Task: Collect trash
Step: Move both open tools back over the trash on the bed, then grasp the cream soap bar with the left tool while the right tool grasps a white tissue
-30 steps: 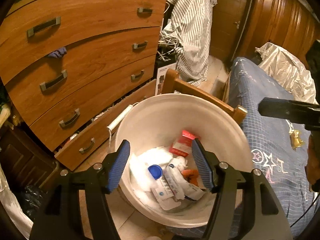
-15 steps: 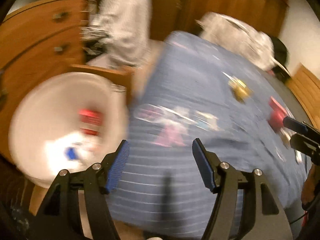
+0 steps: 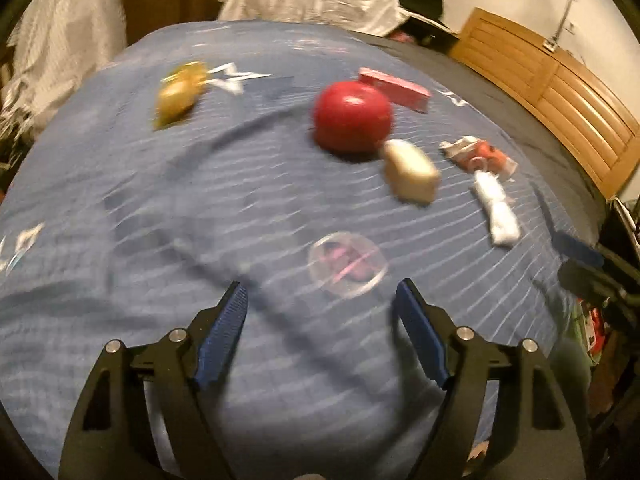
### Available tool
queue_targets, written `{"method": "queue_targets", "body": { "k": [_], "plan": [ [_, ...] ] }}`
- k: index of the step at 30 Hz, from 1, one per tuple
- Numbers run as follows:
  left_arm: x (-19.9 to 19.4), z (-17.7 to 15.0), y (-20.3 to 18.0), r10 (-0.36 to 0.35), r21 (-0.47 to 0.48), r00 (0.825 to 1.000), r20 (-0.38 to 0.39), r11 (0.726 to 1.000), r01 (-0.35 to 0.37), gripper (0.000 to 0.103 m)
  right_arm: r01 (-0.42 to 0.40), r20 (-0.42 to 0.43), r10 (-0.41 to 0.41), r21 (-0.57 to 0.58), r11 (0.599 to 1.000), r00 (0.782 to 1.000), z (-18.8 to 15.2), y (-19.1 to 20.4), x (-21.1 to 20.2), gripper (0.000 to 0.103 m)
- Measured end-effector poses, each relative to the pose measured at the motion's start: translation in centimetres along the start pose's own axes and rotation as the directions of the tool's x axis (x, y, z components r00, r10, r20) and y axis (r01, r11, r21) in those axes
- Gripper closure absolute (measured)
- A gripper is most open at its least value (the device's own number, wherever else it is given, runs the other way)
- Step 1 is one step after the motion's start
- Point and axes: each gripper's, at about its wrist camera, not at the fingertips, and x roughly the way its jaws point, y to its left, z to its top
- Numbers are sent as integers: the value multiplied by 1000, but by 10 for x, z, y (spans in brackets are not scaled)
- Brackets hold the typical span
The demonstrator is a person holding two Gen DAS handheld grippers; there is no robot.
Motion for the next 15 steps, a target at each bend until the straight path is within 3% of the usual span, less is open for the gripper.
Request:
{"method": "queue_targets", "body": {
  "k": [11,15],
  "plan": [
    [63,57,-59,-60,48,998,-23,997,61,30,16,13,-17,93,996,1000,1,-22,9,28],
    [71,69,-61,-54,46,998,-34,997,56,47,22,12,-24,103,994,1000,7,-22,16,28]
  ]
}}
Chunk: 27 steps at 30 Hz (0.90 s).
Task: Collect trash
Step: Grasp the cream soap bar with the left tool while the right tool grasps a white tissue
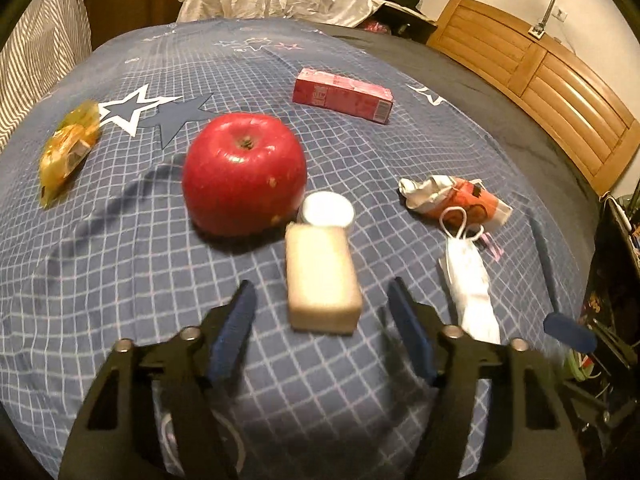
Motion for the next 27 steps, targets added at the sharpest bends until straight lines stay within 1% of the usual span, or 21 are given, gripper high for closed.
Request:
{"method": "queue_targets", "body": {
  "k": [1,3,5,9,12,15,17,19,21,22,23,27],
  "plan": [
    [3,2,-2,2,4,1000,-7,1000,-2,58,4,-3,-4,-2,1000,1000,3,2,4,28],
    [6,3,-3,16,10,1000,-12,1000,-15,71,11,-8,-11,-3,1000,1000,6,7,13,28],
    [4,1,-2,15,13,1000,-6,1000,-15,73,25,-17,-25,-1,1000,1000,12,11,26,29],
    [-6,-4,3,42,16,999,11,999,-42,73,52,-35,-52,2,999,998,23,16,50,29],
    [-8,-7,10,46,3,999,5,999,-46,73,108,-60,-108,-12,994,992,28,17,70,31],
    [-5,-7,13,48,-3,999,-7,999,-48,73,131,-79,-131,-11,991,988,27,10,83,41],
    [-3,-6,11,61,7,998,-9,998,-61,73,154,-75,-156,-33,987,985,24,9,87,49],
    [-2,-7,10,67,12,998,-9,998,-67,73,165,-67,-168,-47,985,983,22,7,89,54],
    [-4,-8,10,72,11,997,2,997,-72,73,160,-57,-163,-55,986,985,20,5,88,65],
    [-5,-9,11,76,10,997,7,997,-76,74,152,-53,-155,-55,987,987,19,3,85,74],
    [-8,-11,11,83,6,996,17,997,-83,74,130,-44,-133,-52,990,990,18,1,81,78],
    [-31,-23,13,106,-4,992,74,994,-106,74,86,11,-85,-80,993,996,13,1,53,78]
  ]
}}
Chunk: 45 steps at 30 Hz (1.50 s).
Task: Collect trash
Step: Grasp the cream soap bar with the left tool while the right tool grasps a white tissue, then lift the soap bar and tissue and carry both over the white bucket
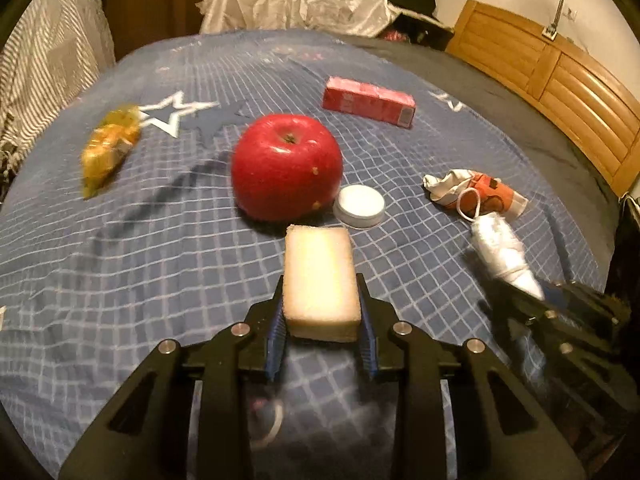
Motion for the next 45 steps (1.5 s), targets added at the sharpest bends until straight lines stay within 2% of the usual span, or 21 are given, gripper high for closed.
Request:
{"method": "queue_targets", "body": {
  "k": [4,8,12,18,23,27,34,45],
  "plan": [
    [-29,-11,8,37,-13,997,61,999,-37,74,-9,79,11,-33,999,997,1,-3,-40,78],
    [-67,-15,14,70,-48,987,146,997,-64,74,3,176,7,-57,998,984,7,-3,-84,78],
    [-111,-16,8,100,-55,963,252,995,-89,74,36,309,-5,-95,995,951,14,2,-133,78],
    [-158,-20,-4,128,-62,923,364,992,-113,74,81,437,-23,-113,990,899,15,3,-184,77],
    [-180,-22,-11,149,-68,896,419,989,-132,74,84,483,-23,-105,991,875,13,3,-207,77],
    [-192,-25,-13,158,-81,883,443,987,-137,74,90,511,-17,-118,989,859,12,6,-222,77],
    [-200,-29,-16,157,-91,875,457,987,-129,74,96,529,-14,-129,987,849,12,6,-235,77],
    [-208,-31,-15,161,-99,868,470,987,-130,74,95,531,-10,-134,986,847,8,15,-244,77]
  ]
}}
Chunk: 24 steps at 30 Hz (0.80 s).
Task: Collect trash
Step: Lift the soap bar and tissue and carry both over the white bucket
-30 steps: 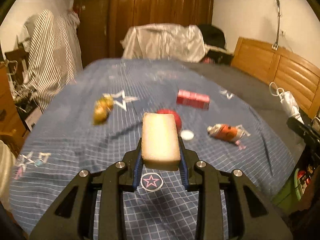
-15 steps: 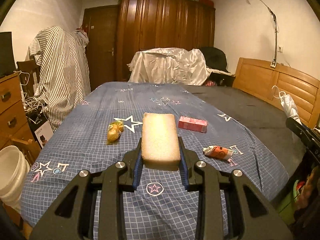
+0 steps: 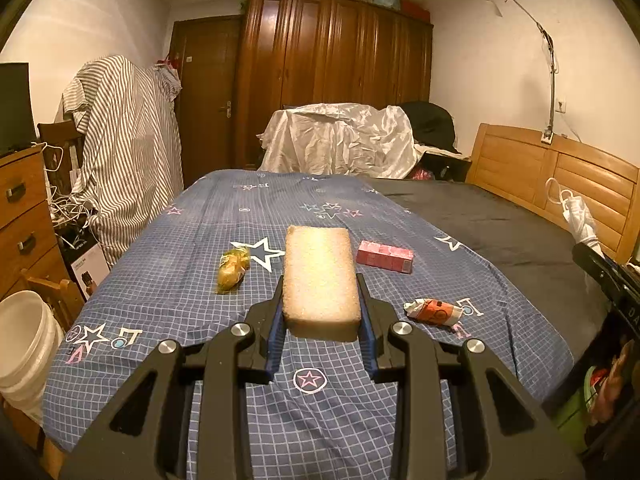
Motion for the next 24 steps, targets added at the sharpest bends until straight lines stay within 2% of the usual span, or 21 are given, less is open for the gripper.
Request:
{"method": "queue_targets", "body": {
  "k": [6,13,20,24],
  "plan": [
    [-6,2,6,15,0,1000,7,1000,-15,74,-35,-9,35,-5,999,999,6,4,8,77],
    [-19,7,43,92,-32,996,16,995,-91,74,-149,-26,148,-31,988,989,20,38,34,77],
    [-37,12,96,190,-84,982,19,979,-187,74,-299,-40,297,-56,953,954,39,99,62,77],
    [-49,14,131,252,-117,967,23,962,-248,74,-380,-55,377,-73,922,925,48,142,76,77]
  ]
}}
